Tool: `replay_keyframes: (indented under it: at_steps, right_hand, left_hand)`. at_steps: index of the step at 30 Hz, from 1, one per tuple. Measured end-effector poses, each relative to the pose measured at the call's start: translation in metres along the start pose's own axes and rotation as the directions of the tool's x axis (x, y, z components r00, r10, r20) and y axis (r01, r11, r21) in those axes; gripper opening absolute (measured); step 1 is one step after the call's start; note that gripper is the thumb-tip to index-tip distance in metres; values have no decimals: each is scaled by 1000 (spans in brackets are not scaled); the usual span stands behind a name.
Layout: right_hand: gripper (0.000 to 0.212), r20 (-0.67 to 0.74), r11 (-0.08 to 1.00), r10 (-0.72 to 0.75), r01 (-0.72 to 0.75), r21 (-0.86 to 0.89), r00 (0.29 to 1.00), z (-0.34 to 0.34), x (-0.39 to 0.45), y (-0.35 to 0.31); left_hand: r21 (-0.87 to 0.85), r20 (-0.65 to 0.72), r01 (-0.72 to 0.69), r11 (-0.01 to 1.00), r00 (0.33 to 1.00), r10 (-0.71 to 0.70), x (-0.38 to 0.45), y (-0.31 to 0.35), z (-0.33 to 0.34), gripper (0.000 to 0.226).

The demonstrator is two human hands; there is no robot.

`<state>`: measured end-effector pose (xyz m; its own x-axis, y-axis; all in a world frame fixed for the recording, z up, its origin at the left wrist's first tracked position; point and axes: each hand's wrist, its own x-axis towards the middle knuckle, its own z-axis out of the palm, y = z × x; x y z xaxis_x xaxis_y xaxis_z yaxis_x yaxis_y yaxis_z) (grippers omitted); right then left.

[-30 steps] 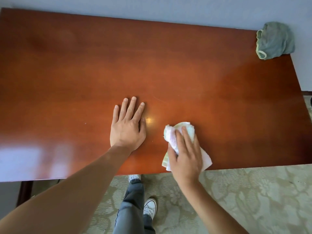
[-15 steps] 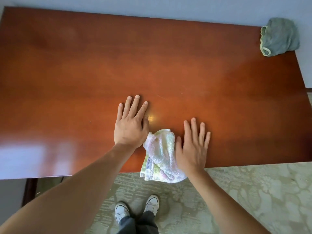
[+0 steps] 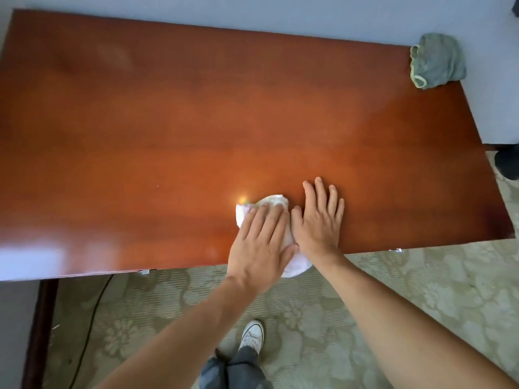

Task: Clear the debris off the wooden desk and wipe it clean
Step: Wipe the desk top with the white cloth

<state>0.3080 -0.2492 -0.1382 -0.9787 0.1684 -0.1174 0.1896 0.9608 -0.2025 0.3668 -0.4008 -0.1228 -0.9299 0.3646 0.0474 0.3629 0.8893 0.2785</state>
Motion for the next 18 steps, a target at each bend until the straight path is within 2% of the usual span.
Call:
replay_keyframes:
  at_steps: [2,5,10,12,15,16,18]
  right_hand:
    - [69,53,999,37,-37,12,998,-1,1,-6]
    - [83,124,990,136,-138,3,983,5,-2,-36]
    - [95,76,973,226,-221,-70,971,15,-2,-65]
    - [96,66,971,232,-228,-72,970,16,-2,-63]
    - [96,48,971,232,-229,-67,971,18,-1,-64]
    - [96,47,971,235,-231,-67,971,18,-1,-65]
    - [95,55,968,245,-241,-74,968,17,-1,-64]
  left_hand:
    - [22,43,13,1000,999,-14,-2,-14,-3,65]
    - [49,29,98,994,995,-100,-13,-34,-17,60]
    - [130,57,160,978,984,-169,-45,-76,-25,73]
    - [127,102,96,987,989,-110,-44,-70,-17,81]
    - [166,147,-186,968,976,162,-28,-84,-15,83]
    - [162,104,-168,972,983,152,-23,-96,-17,80]
    - [92,-40,95,991,995,-92,-18,-114,-22,74]
